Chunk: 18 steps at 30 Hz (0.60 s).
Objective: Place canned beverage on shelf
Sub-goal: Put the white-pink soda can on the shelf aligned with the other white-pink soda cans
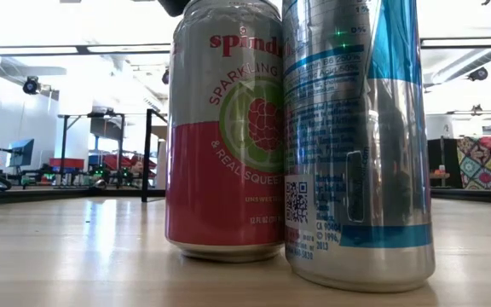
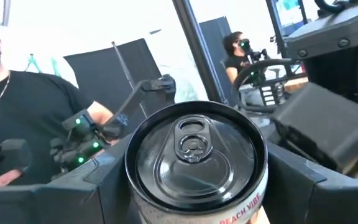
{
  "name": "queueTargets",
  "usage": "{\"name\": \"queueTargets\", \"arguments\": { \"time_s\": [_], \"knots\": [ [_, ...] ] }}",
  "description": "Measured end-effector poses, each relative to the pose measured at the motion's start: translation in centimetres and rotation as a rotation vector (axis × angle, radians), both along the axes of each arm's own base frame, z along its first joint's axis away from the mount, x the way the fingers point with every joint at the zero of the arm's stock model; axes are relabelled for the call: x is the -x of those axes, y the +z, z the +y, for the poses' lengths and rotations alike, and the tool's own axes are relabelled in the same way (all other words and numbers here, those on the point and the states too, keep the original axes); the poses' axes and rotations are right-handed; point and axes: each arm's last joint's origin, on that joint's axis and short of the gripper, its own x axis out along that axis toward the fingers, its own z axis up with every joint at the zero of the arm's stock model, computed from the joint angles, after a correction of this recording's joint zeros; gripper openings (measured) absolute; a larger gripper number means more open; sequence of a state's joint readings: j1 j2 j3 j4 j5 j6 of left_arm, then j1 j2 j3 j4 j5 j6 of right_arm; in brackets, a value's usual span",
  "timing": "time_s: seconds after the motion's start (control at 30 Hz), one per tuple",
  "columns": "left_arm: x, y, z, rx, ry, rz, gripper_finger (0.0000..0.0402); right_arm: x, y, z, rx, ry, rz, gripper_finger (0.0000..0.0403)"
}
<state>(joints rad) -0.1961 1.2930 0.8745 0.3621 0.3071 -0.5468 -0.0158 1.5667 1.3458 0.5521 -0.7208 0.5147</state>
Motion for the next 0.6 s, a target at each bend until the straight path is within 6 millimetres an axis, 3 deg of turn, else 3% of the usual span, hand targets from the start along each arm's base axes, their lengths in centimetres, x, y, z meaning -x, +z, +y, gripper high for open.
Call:
{"name": "queueTargets", "arguments": {
  "time_s": [0.2, 0.4, 0.6],
  "knots": [
    [-2.2, 2.0, -0.8, -0.045, -0.148, -0.075, 0.0322, 0.0, 0.3, 0.0, -0.007, 0.002, -0.013, 0.0261],
    [-3.8, 2.5, -1.2, -0.058, -0.244, -0.099, 0.0309, 0.2, 0.5, 0.2, 0.004, 0.038, -0.026, 0.0261],
    [-3.9, 2.4, -1.0, -0.066, -0.25, -0.1, 0.0258, 0.3, 0.5, 0.2, 0.011, 0.046, -0.026, 0.0261]
  ]
}}
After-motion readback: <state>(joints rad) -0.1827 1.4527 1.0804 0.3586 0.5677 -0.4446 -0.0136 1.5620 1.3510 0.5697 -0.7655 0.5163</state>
